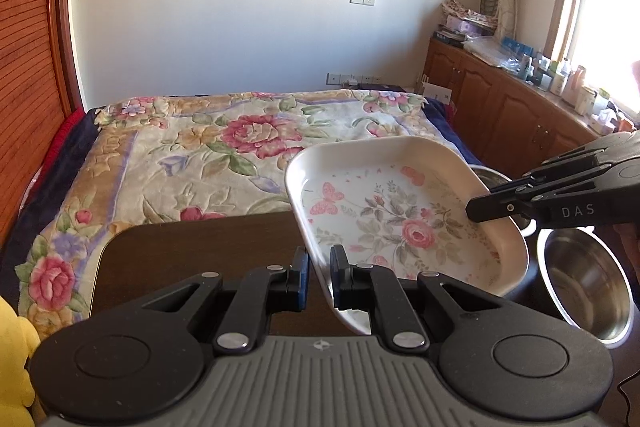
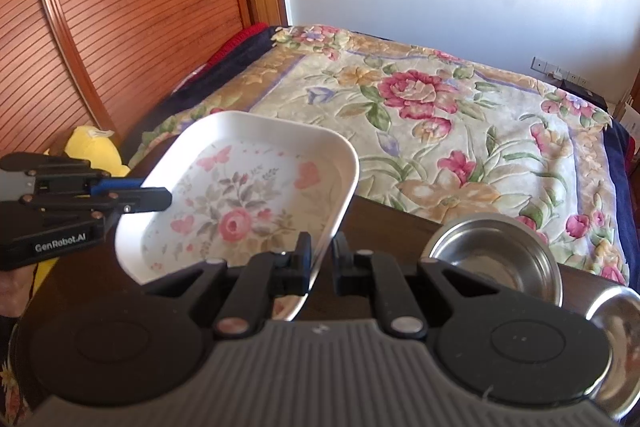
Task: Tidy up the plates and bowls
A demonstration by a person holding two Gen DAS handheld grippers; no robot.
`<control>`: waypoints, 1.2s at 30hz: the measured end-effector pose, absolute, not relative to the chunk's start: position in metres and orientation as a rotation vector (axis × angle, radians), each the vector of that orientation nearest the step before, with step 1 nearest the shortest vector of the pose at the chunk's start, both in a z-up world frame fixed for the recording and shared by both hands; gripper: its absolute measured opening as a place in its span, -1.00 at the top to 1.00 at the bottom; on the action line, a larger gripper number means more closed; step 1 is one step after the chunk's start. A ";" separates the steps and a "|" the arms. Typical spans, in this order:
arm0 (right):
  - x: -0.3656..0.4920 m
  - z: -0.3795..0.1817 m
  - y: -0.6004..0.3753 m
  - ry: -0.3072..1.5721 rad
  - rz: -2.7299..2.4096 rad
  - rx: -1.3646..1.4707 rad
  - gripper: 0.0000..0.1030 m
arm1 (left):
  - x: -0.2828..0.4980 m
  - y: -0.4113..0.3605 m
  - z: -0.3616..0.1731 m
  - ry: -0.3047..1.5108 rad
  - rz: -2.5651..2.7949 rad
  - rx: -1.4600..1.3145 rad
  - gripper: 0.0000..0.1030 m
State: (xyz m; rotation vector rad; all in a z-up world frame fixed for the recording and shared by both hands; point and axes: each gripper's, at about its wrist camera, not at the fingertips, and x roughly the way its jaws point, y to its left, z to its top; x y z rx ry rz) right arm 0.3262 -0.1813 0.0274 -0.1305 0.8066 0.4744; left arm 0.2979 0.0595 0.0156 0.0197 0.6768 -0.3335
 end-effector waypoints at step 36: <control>0.207 0.031 -0.216 0.765 0.500 -0.128 0.76 | 0.163 0.030 0.023 0.665 -0.384 0.042 0.76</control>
